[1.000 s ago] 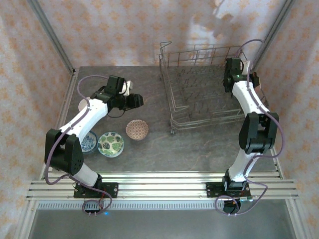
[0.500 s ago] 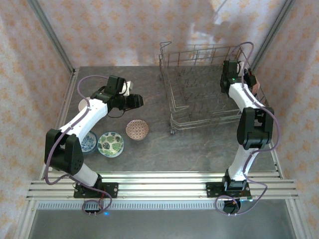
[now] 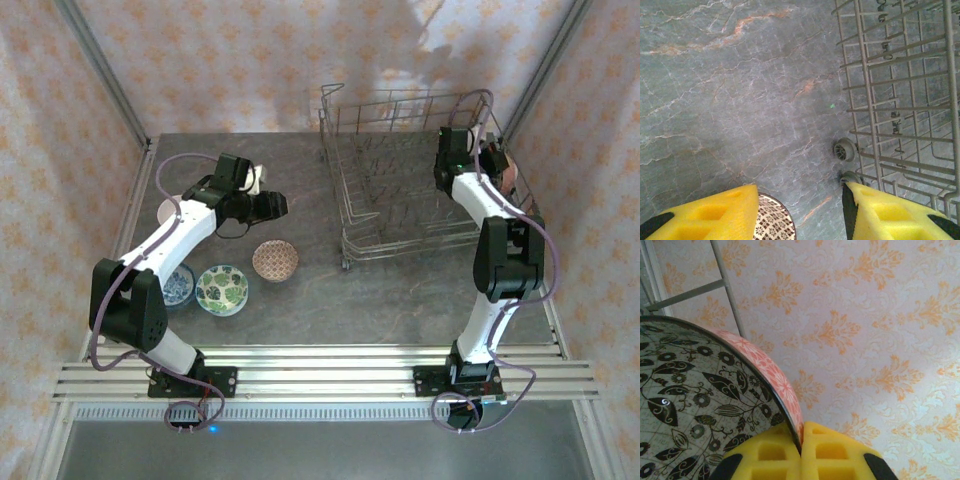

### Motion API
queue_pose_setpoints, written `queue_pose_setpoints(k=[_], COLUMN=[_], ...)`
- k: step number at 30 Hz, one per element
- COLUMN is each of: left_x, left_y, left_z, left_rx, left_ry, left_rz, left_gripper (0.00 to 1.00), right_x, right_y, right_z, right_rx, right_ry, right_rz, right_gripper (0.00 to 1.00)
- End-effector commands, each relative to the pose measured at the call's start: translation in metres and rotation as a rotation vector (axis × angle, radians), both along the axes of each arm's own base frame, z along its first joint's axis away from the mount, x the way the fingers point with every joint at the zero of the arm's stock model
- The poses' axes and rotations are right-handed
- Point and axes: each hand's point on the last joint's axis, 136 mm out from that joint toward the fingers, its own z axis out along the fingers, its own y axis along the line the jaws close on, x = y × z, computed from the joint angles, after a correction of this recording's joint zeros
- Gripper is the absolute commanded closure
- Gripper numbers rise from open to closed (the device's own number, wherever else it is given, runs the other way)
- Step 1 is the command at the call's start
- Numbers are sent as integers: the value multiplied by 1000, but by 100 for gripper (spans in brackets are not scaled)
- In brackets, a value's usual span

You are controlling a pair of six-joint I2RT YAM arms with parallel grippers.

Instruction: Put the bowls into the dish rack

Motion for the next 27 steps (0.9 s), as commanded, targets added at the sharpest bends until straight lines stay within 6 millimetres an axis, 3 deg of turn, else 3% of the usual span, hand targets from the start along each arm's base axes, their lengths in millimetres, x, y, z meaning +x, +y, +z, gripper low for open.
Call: queue_pose_setpoints(k=[1,11,27], left_x=[-5,-11,-11], left_y=[1,3,5], left_z=[10,12,23], left_rx=[6,15,21], left_ry=[-41,-53,-70], left_rz=[-11,-13,-12], left_gripper=[51,51,51], right_x=[-6,-7,-9], right_y=[7,14,-20], right_z=[18,10,23], right_rx=[-30,-61,-99], right_ry=[-45,4,14], right_rz=[-21,-12,-120], right_gripper=[100,100,100])
